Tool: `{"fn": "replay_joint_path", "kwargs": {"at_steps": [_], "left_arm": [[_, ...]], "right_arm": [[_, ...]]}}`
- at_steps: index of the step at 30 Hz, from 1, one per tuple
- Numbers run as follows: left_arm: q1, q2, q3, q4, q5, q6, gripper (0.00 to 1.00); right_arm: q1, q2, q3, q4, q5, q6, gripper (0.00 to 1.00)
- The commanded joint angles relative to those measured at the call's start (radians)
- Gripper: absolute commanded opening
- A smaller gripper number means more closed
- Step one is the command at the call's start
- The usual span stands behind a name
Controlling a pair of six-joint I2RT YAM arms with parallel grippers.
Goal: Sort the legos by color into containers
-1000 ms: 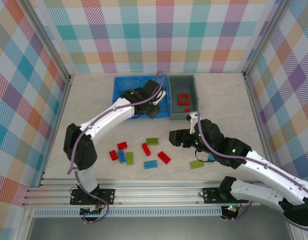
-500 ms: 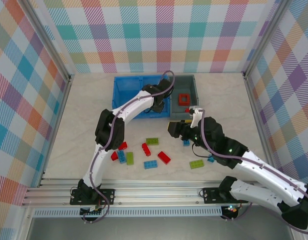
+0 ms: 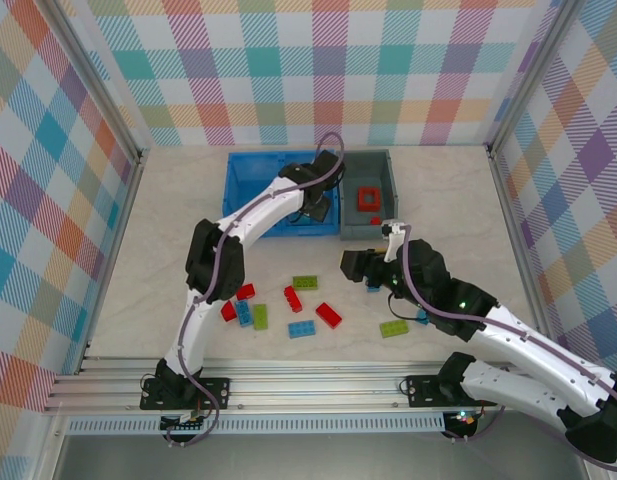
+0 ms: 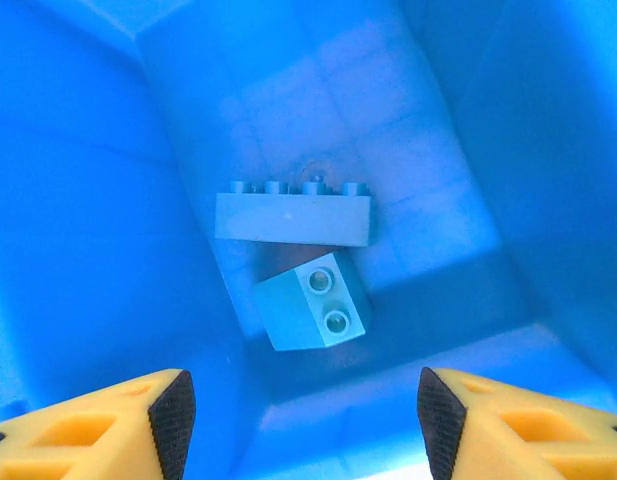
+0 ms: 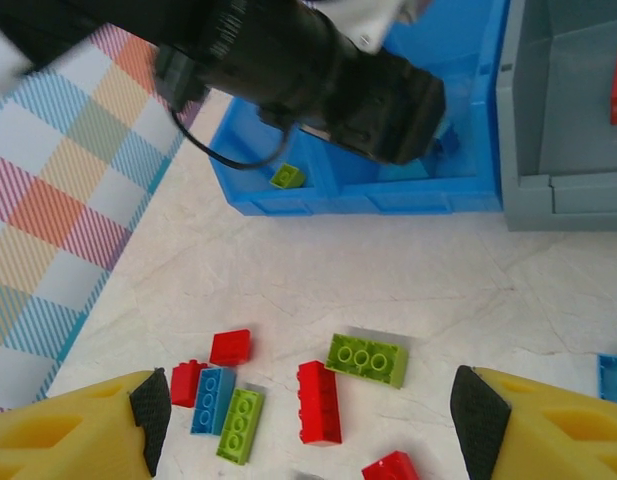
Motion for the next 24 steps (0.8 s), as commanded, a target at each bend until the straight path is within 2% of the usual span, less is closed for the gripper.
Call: {"fn": "replay_joint_path", "kwargs": {"at_steps": [1,4,7,13,18,24], "left_arm": [[-0.007,-0.163,0.033,-0.003,0.056,-0.071,0.6],[-0.012,-0.274,-0.01,0.003,0.087,-0.165,0.57],[-0.019,-0.422,-0.154,0.043,0.157,-0.271,0.55],[-0.06,-0.833,-0.66,0.227,0.324,-0.472,0.58],[-0.088,-1.166,-0.98,0.261,0.341,-0.622,0.62],[-0.089,-1.421,-1.129,0.225,0.334,-0.68,0.66]], "right_arm": [[-0.012,0.02,0.028,-0.085,0.007,-0.001,0.75],[-0.012,0.079,0.053,-0.154,-0.049,-0.026,0.74],[-0.002,0.204,0.108,-0.251,-0.148,-0.089,0.75],[0.108,0.483,0.179,-0.394,-0.205,-0.218,0.76],[0.152,0.647,0.224,-0.427,-0.188,-0.301,0.8],[0.153,0.789,0.259,-0.404,-0.175,-0.341,0.8]]}}
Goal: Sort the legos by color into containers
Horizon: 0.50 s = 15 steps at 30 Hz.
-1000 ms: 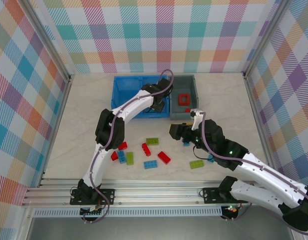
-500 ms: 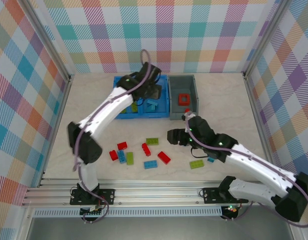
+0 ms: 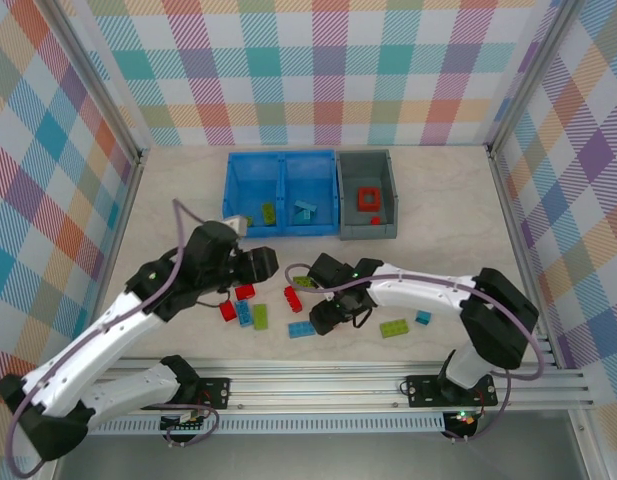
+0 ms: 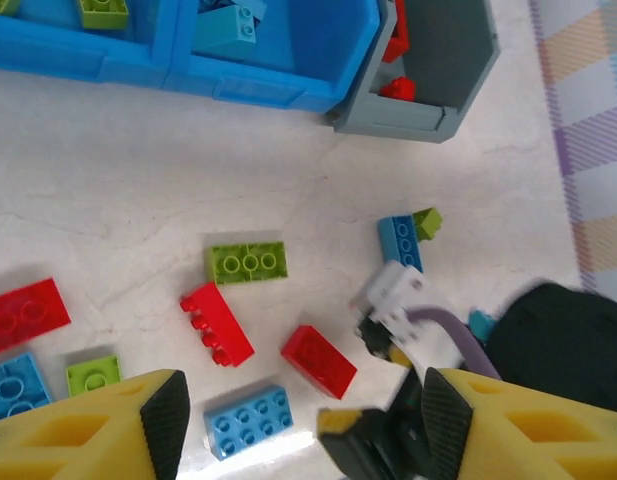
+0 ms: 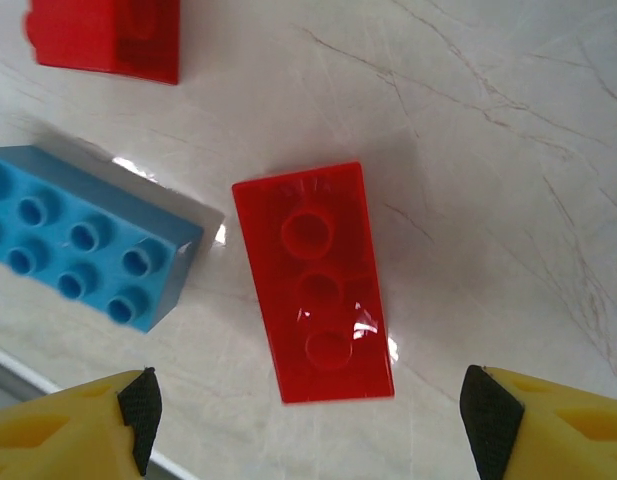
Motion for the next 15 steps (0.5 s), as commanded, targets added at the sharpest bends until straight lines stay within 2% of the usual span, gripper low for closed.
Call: {"fn": "replay_joint_path", "kwargs": {"at_steps": [1,4,7,15], "left_arm": [[-0.005,-0.094,-0.028,0.009,0.01,-0.068,0.67],[-0.004,-0.137,-0.048,-0.017,0.01,-0.079,0.67],[-0.003,-0.157,-0.066,-0.027,0.015,-0.087,0.67],[-0.004,-0.153,-0.075,-0.017,0.02,-0.079,0.67]], "right_arm": [[0.002,0.046,0.032,-0.007,0.005,-0.048,0.79],[0.002,0.088,0.049,-0.006,0.044,-0.045,0.73],[0.003,0.121,0.065,-0.005,0.074,-0.039,0.63],[0.002,0.147,0.075,0.018,0.096,-0.011,0.45]]}}
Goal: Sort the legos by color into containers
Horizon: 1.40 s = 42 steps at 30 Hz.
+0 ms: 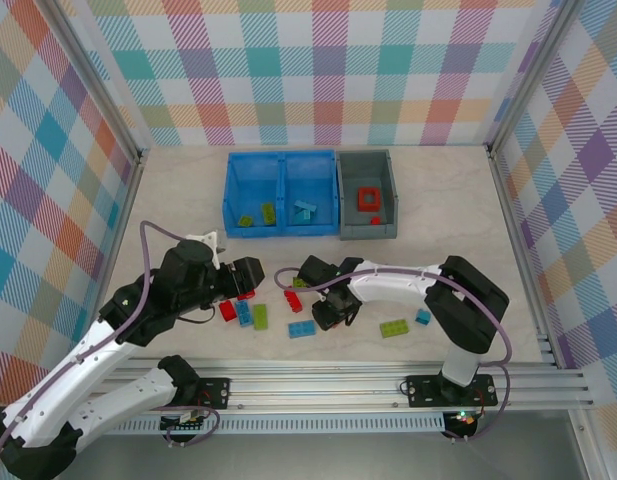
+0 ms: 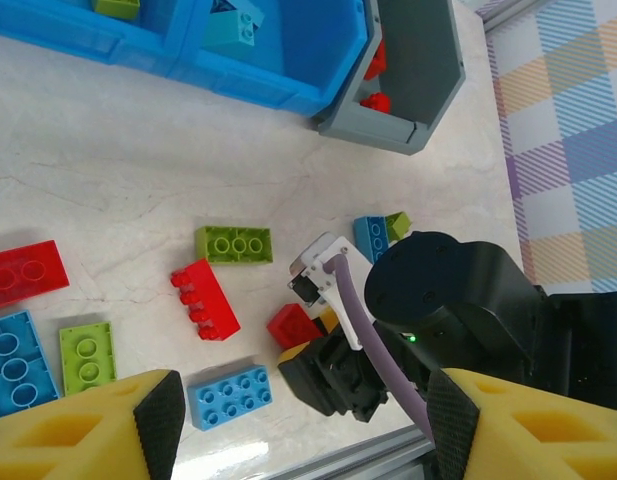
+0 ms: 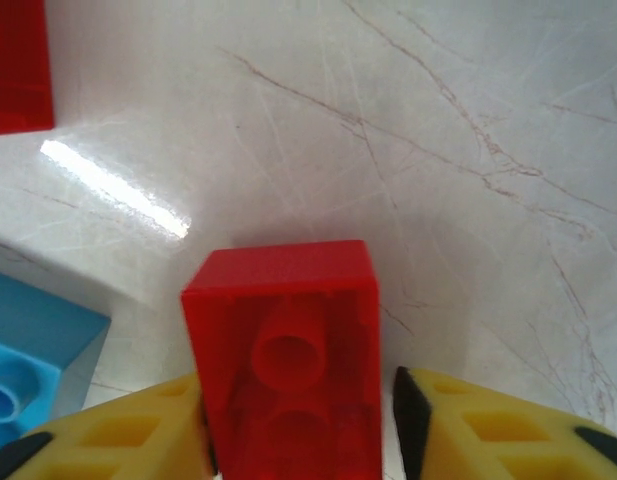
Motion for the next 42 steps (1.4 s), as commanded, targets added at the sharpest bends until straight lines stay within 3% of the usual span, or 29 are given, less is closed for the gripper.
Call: {"fn": "replay_joint_path", "kwargs": {"at_steps": [1,6,10,13,18,24,31,36,42], "left_arm": [[-0.003,0.0,-0.002,0.003,0.015,-0.003,0.68],[-0.003,0.028,0.017,0.071,0.048,0.008,0.72],[-0.005,0.118,0.063,0.165,0.108,0.025,0.72],[-0.006,0.224,0.113,0.229,0.142,0.039,0.72],[-0.03,0.386,0.215,0.248,0.129,0.077,0.7],[-0.06,0.453,0.244,0.262,0.103,0.09,0.69],[-0.084,0.464,0.233,0.251,0.078,0.096,0.68],[-0.093,0.46,0.227,0.238,0.062,0.098,0.68],[-0.11,0.459,0.22,0.194,0.025,0.101,0.67]], "right_arm": [[0.003,-0.011,0.025,0.001,0.037,0.02,0.42],[-0.044,-0.195,0.043,-0.064,0.123,0.066,0.37],[-0.225,-0.306,0.089,-0.086,0.09,0.068,0.38],[-0.378,-0.258,0.18,-0.095,0.058,0.045,0.38],[-0.528,-0.013,0.424,-0.13,0.01,0.046,0.38],[-0.588,0.234,0.679,-0.205,0.019,0.068,0.4],[-0.599,0.381,0.802,-0.228,-0.023,0.045,0.44],[-0.6,0.372,0.786,-0.222,-0.034,0.038,0.58],[-0.597,0.209,0.69,-0.164,-0.012,0.038,0.56]]}}
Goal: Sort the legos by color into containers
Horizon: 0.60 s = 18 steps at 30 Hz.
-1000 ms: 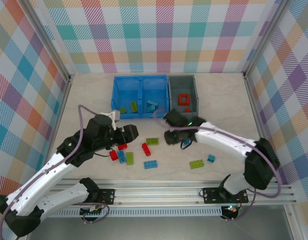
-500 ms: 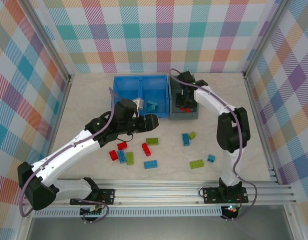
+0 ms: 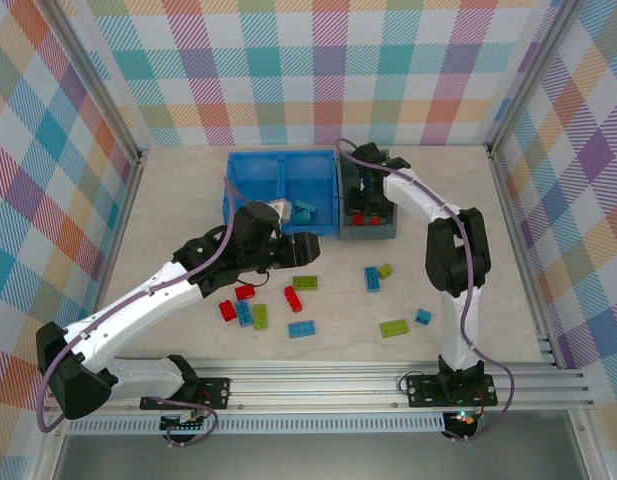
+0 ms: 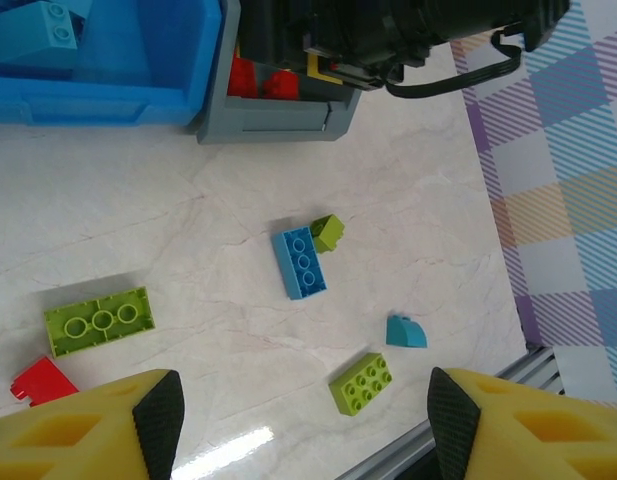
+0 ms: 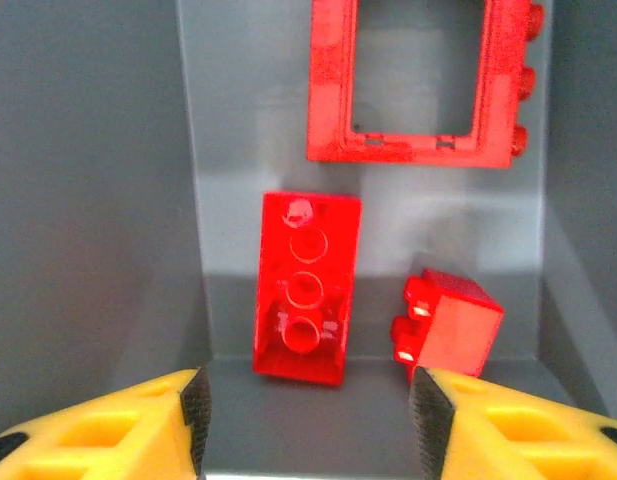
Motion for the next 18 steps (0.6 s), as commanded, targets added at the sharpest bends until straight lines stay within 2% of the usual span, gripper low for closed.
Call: {"fn": "replay_joint_path", "kwargs": {"at_steps": [1,5,8,13,18], "left_arm": [[-0.02,-0.001,0.005,-0.042,-0.042,0.023,0.67],[-0.041,0.019,0.004,-0.068,-0.061,0.053,0.68],[-0.095,0.091,0.031,-0.02,-0.071,0.137,0.69],[-0.193,0.404,0.256,-0.028,-0.096,0.298,0.7],[-0.239,0.731,0.52,-0.055,-0.108,0.472,0.73]], "right_arm": [[0.006,-0.173,-0.054,0.031,0.009,-0.014,0.55],[0.036,-0.371,-0.169,0.067,0.04,-0.02,0.55],[0.055,-0.554,-0.298,0.076,0.043,0.008,0.55],[0.061,-0.924,-0.539,0.036,0.062,0.1,0.59],[0.059,-1.267,-0.654,-0.036,0.068,0.168,0.66]]}}
